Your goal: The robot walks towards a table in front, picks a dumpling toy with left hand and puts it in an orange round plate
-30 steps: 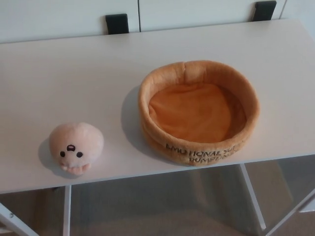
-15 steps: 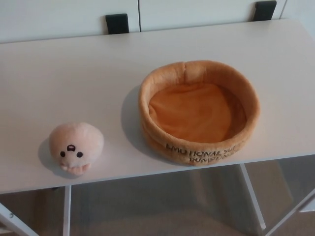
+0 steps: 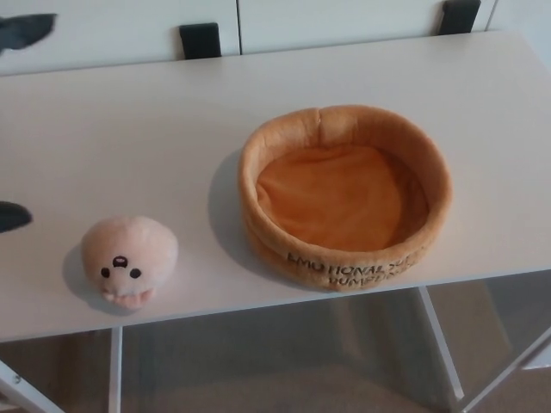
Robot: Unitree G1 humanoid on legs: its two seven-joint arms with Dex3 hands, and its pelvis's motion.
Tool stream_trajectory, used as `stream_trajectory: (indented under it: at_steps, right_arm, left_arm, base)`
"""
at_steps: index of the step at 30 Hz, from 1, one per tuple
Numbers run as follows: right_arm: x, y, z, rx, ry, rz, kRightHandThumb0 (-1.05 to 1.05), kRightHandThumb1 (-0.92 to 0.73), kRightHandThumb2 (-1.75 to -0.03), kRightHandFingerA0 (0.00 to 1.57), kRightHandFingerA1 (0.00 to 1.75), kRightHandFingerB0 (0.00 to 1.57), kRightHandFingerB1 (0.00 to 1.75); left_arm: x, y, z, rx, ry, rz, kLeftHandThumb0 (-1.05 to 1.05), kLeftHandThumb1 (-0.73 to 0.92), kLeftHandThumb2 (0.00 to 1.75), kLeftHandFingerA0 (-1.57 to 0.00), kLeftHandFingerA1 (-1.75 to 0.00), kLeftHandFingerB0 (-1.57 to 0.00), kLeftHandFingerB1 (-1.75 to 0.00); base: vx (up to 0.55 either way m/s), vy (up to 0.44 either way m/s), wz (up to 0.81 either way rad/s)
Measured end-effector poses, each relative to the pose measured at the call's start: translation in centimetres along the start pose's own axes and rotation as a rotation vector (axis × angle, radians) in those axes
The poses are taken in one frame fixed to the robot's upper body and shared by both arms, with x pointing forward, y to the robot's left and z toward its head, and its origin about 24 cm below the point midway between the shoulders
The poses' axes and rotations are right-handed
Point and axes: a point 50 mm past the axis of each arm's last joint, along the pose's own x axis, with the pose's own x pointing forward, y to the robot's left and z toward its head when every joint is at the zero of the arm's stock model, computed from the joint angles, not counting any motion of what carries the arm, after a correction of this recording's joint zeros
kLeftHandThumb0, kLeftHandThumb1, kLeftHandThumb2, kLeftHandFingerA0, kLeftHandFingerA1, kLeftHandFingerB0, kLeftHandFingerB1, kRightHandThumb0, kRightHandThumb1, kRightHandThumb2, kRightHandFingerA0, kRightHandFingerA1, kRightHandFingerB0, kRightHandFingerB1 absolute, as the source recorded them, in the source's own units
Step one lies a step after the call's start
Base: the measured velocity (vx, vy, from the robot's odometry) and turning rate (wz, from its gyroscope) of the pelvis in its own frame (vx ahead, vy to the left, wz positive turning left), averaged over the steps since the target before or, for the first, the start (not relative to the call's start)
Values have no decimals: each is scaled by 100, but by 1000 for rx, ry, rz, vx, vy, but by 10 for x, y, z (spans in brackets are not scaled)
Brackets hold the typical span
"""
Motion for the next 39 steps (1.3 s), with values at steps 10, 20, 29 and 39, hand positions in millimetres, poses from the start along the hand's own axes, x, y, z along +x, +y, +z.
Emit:
stream_trajectory:
  at_steps: [10,20,29,39]
  right_arm:
    - [0,-1,2,-2,-8,-3,-32,-65,-59,65,42,46,35]
    - [1,-5,8,-4,-26,-8,-32,-64,-59,66,42,47,35]
    - [2,-5,9,-4,-31,-7,-31,-64,-59,66,42,47,36]
    - [2,-5,10,-3,-33,-8,-32,-63,-59,69,45,46,36]
  left_arm:
    - [31,-39,-12,-18,105,-218,-47,32,70,0,-22,0,-19]
    - [35,-86,-31,-8,248,-433,-54,38,72,0,-7,0,-10]
    - [39,-104,-35,4,296,-486,-61,41,75,0,-6,0,-5]
    - [48,-116,-26,2,296,-478,-55,38,73,0,-8,0,-7]
  base:
    - [0,0,0]
    - [0,0,0]
    - [0,0,0]
    - [0,0,0]
